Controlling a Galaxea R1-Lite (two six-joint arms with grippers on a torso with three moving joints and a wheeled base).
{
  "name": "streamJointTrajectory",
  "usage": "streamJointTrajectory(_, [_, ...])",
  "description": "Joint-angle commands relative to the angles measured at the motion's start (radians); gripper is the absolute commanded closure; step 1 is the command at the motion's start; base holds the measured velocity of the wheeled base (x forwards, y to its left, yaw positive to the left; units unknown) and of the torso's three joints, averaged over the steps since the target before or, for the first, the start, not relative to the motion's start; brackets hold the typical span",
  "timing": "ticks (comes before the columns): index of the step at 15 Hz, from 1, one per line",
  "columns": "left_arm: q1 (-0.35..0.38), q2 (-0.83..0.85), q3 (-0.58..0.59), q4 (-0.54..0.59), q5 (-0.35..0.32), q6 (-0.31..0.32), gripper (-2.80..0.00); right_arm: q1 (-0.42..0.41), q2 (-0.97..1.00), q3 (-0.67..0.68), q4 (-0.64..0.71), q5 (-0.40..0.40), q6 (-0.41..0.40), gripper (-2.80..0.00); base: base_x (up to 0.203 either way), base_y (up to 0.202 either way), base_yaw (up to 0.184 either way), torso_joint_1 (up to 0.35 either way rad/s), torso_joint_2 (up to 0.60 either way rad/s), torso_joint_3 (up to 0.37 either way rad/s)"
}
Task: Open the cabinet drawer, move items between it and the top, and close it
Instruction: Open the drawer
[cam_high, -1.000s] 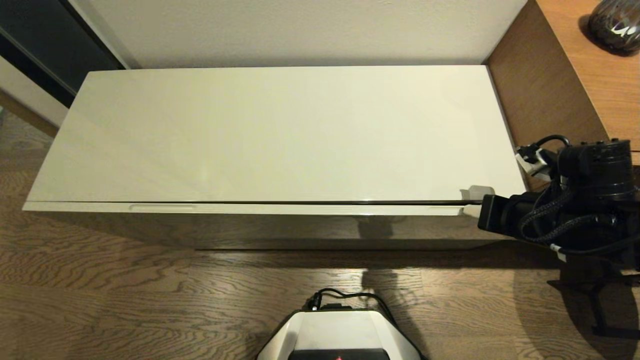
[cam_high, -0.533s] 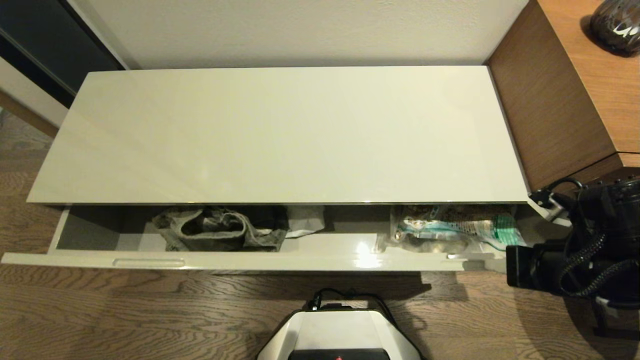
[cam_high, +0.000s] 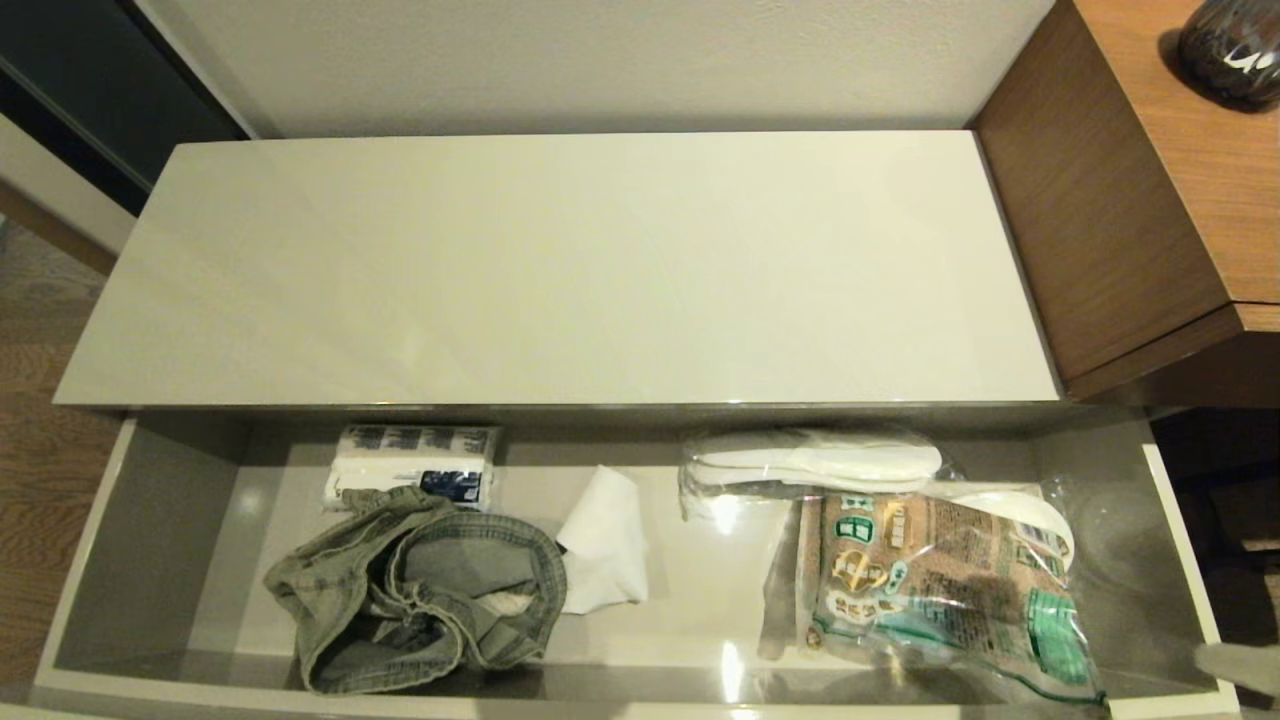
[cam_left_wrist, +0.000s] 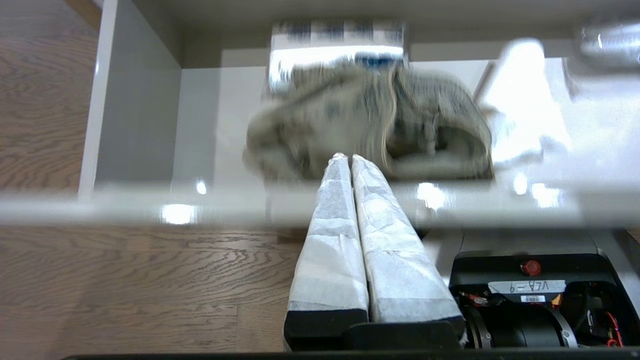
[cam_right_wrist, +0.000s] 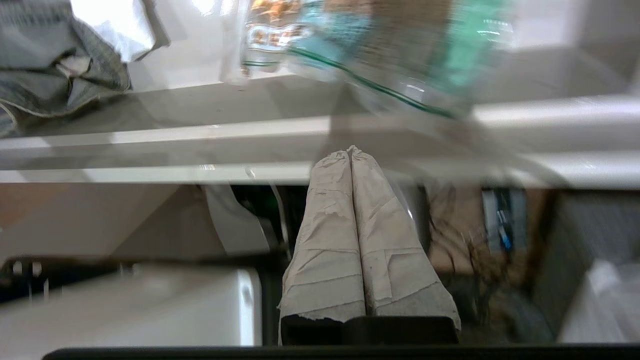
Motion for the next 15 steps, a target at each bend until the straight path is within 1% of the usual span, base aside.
streamJointTrajectory(1, [0.000, 0.002, 0.000, 0.000, 0.000, 0.000, 0.00, -0.048, -0.228, -0.119, 0.278, -0.004, 0.004, 0.00, 0.000, 0.000, 0.000, 0.000, 0.00, 0.000])
streamJointTrajectory(2, [0.000, 0.002, 0.000, 0.000, 0.000, 0.000, 0.00, -0.060, -0.236, -0.154, 0.322, -0.008, -0.004, 0.00, 0.000, 0.000, 0.000, 0.000, 0.00, 0.000])
streamJointTrajectory(6, [0.000, 0.002, 0.000, 0.000, 0.000, 0.000, 0.00, -0.062, -0.227, -0.131, 0.295, -0.014, -0.021, 0.00, 0.000, 0.000, 0.000, 0.000, 0.00, 0.000])
streamJointTrajectory(8, [0.000, 0.002, 0.000, 0.000, 0.000, 0.000, 0.00, -0.062, -0.229, -0.101, 0.291, -0.037, -0.030, 0.00, 0.000, 0.000, 0.000, 0.000, 0.00, 0.000])
streamJointTrajectory(10, [0.000, 0.002, 0.000, 0.000, 0.001, 0.000, 0.00, -0.062, -0.227, -0.055, 0.248, -0.109, -0.055, 0.00, 0.000, 0.000, 0.000, 0.000, 0.00, 0.000])
streamJointTrajectory(11, [-0.001, 0.002, 0.000, 0.000, 0.001, 0.000, 0.00, -0.062, -0.225, -0.045, 0.217, -0.121, -0.058, 0.00, 0.000, 0.000, 0.000, 0.000, 0.00, 0.000])
streamJointTrajectory(15, [0.000, 0.002, 0.000, 0.000, 0.000, 0.000, 0.00, -0.061, -0.224, -0.056, 0.214, -0.103, -0.058, 0.00, 0.000, 0.000, 0.000, 0.000, 0.00, 0.000])
